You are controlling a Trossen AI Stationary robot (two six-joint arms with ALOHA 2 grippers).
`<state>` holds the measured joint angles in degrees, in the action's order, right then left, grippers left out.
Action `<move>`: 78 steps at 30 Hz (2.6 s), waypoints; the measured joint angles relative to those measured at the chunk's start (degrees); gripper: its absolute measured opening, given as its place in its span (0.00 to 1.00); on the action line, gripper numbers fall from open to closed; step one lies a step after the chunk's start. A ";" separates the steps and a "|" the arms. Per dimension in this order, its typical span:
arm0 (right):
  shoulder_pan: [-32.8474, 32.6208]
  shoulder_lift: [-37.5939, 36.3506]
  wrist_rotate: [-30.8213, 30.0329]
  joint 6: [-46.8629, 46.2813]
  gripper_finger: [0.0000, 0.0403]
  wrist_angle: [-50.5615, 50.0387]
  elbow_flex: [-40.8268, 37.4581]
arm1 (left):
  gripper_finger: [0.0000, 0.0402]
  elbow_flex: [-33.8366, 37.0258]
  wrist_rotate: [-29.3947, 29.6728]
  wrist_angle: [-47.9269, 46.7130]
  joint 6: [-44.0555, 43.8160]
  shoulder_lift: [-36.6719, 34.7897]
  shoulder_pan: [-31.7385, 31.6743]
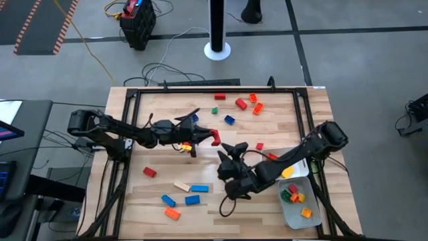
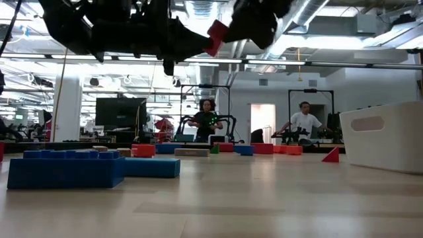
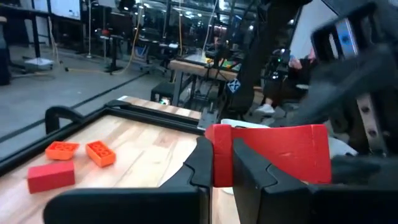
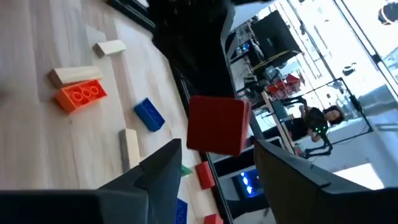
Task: Sort blocks by size
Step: Put the red block into the white bin
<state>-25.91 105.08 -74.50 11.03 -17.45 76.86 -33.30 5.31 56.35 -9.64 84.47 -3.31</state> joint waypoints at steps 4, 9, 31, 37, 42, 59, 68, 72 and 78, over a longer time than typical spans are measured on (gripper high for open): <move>0.35 0.32 0.05 2.60 0.62 -0.07 1.75 | 0.06 -0.01 0.59 1.33 0.01 0.00 1.93; 0.22 0.28 0.64 3.21 0.71 0.52 3.51 | 0.06 -0.02 2.73 1.92 0.75 0.00 3.28; 4.00 0.24 6.68 0.15 0.52 1.02 3.54 | 0.06 -0.02 3.26 1.89 -0.64 0.00 3.41; 4.05 0.24 6.81 0.13 0.40 0.82 3.54 | 0.13 -0.07 4.49 -0.28 -0.31 -0.02 3.38; 2.98 0.05 7.89 -2.15 0.40 -2.22 3.54 | 0.38 -0.07 3.92 -3.81 2.32 -2.02 3.35; -1.11 -7.44 40.57 -77.47 0.40 -63.83 3.54 | 0.61 -0.07 3.99 -35.24 2.87 -14.12 4.00; -4.27 -7.41 52.68 -81.86 0.43 -70.29 0.24 | 0.61 -0.07 4.10 -39.22 1.79 -14.08 4.04; -4.61 -7.41 56.64 -83.78 0.53 -70.54 -1.55 | 0.61 -0.07 4.14 -42.77 1.76 -14.08 4.28; -4.79 -7.33 59.68 -83.25 0.65 -71.19 -0.96 | 0.61 -0.07 4.17 -50.96 3.24 -14.08 3.90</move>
<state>-30.71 97.76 -14.82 -72.22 -88.64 75.90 -33.36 9.48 5.39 -6.39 70.39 0.59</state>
